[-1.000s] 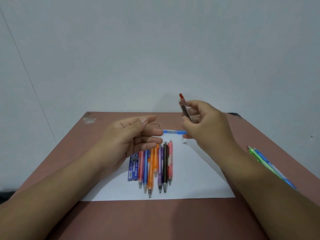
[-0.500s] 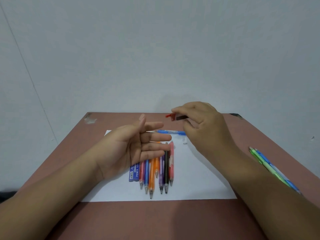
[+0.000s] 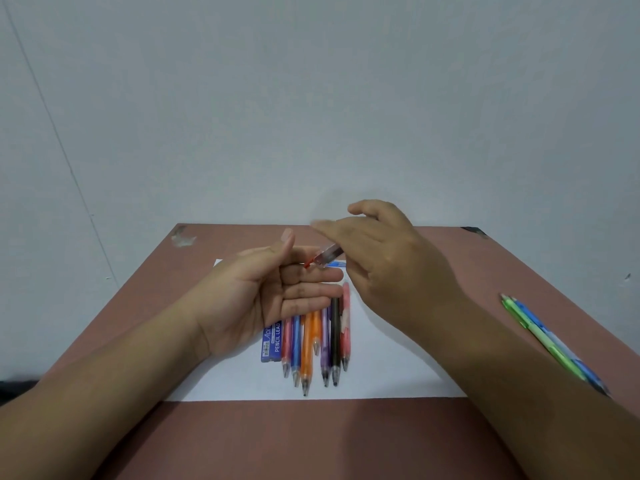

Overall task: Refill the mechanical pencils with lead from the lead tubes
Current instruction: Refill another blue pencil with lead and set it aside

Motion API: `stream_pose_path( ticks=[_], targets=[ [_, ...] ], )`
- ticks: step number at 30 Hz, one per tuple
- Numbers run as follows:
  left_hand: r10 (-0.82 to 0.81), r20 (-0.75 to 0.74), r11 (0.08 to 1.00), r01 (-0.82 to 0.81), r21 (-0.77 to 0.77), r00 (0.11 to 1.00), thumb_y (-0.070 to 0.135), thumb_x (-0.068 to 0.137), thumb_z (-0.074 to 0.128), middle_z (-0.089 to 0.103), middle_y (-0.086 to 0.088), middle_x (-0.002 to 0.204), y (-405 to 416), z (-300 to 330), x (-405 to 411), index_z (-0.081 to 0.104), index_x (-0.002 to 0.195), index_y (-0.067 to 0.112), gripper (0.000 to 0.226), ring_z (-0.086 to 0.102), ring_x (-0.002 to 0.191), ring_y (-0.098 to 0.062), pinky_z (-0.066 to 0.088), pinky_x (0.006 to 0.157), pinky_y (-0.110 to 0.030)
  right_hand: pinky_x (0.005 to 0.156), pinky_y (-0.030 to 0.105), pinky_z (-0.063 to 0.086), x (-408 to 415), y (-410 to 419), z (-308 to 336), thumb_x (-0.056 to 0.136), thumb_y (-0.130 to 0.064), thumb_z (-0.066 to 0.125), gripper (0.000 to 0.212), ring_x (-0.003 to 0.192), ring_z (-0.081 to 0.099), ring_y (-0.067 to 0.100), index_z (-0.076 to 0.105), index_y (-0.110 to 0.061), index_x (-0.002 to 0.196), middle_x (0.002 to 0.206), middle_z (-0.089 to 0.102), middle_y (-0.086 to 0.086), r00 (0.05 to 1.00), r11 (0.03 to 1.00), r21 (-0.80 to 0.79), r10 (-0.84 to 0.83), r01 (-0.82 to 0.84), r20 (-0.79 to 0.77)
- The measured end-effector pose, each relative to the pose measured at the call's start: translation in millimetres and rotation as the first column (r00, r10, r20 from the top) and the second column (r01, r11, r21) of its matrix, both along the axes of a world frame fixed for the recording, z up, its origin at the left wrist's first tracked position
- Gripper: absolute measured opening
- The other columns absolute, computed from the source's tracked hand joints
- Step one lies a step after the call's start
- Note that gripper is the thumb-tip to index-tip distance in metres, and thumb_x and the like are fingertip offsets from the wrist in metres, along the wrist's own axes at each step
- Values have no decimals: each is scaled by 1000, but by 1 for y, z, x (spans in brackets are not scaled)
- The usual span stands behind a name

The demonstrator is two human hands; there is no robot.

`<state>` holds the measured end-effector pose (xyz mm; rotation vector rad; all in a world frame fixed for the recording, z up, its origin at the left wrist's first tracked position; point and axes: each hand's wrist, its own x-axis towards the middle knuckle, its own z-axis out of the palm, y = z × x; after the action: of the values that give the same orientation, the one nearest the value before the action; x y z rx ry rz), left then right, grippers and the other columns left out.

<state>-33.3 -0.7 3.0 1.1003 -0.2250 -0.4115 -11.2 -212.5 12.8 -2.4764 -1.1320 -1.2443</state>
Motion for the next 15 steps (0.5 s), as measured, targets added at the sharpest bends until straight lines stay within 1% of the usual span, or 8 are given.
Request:
stream_pose_path(
  ticks=[3, 5, 6, 7, 9, 11, 13, 15],
  targets=[
    [5, -7, 1000, -5, 1, 1000, 45, 95, 50, 65, -31, 124, 0, 0, 0, 53, 134, -5, 64, 66, 116, -42, 57, 96, -43, 67, 37, 61, -6, 2, 3, 90, -2, 63, 75, 110, 57, 16, 38, -29, 154, 111, 67, -3, 997, 996, 86, -17, 24, -80],
    [-6, -10, 1000, 6, -5, 1000, 47, 96, 52, 64, -31, 126, 2, -1, 1, 50, 137, -6, 66, 64, 119, -43, 55, 98, -45, 65, 33, 60, -7, 2, 5, 93, -7, 63, 82, 102, 56, 12, 24, -36, 158, 110, 63, -4, 994, 993, 110, -38, 49, -103],
    [-10, -11, 1000, 10, -7, 1000, 47, 96, 52, 63, -32, 127, 2, -1, 1, 49, 138, -5, 67, 63, 119, -43, 54, 99, -45, 67, 32, 60, -7, 1, 5, 93, -8, 62, 78, 101, 55, 12, 28, -35, 158, 111, 64, -4, 995, 993, 107, -44, 54, -89],
    [-12, -12, 1000, 12, -7, 1000, 48, 96, 52, 63, -31, 127, 2, -1, 1, 50, 138, -5, 67, 64, 119, -42, 54, 99, -44, 70, 33, 59, -5, -1, 5, 93, -6, 62, 69, 103, 56, 14, 40, -32, 153, 112, 66, -5, 998, 995, 89, -39, 44, -57],
    [-7, -14, 1000, 7, 8, 1000, 49, 96, 48, 65, -30, 126, 2, -1, 1, 54, 135, -3, 65, 67, 115, -39, 55, 98, -42, 78, 38, 56, 1, -5, 2, 93, -2, 62, 44, 108, 57, 23, 66, -21, 133, 114, 71, -5, 1000, 999, 33, -13, 12, 28],
    [2, -13, 1000, -1, 24, 1000, 49, 95, 47, 66, -29, 124, 0, 1, 0, 57, 130, -2, 63, 68, 113, -38, 54, 98, -43, 79, 39, 56, 2, -7, 1, 92, -1, 61, 39, 108, 57, 24, 70, -18, 127, 114, 72, -5, 999, 1000, 27, -7, 6, 31],
    [14, -13, 999, -13, 33, 1000, 50, 94, 46, 67, -29, 123, -1, 1, 0, 59, 123, -1, 60, 67, 115, -40, 52, 100, -45, 73, 34, 58, 0, -5, 3, 92, -3, 62, 57, 106, 56, 17, 56, -25, 144, 112, 70, -6, 999, 997, 69, -42, 44, -31],
    [19, -18, 999, -18, 42, 1000, 51, 94, 46, 67, -30, 123, -1, 2, 0, 60, 119, 0, 59, 66, 116, -41, 50, 101, -46, 67, 31, 59, -3, -4, 6, 92, -7, 63, 77, 103, 55, 12, 31, -34, 157, 110, 67, -6, 994, 992, 91, -86, 93, -72]
  ],
)
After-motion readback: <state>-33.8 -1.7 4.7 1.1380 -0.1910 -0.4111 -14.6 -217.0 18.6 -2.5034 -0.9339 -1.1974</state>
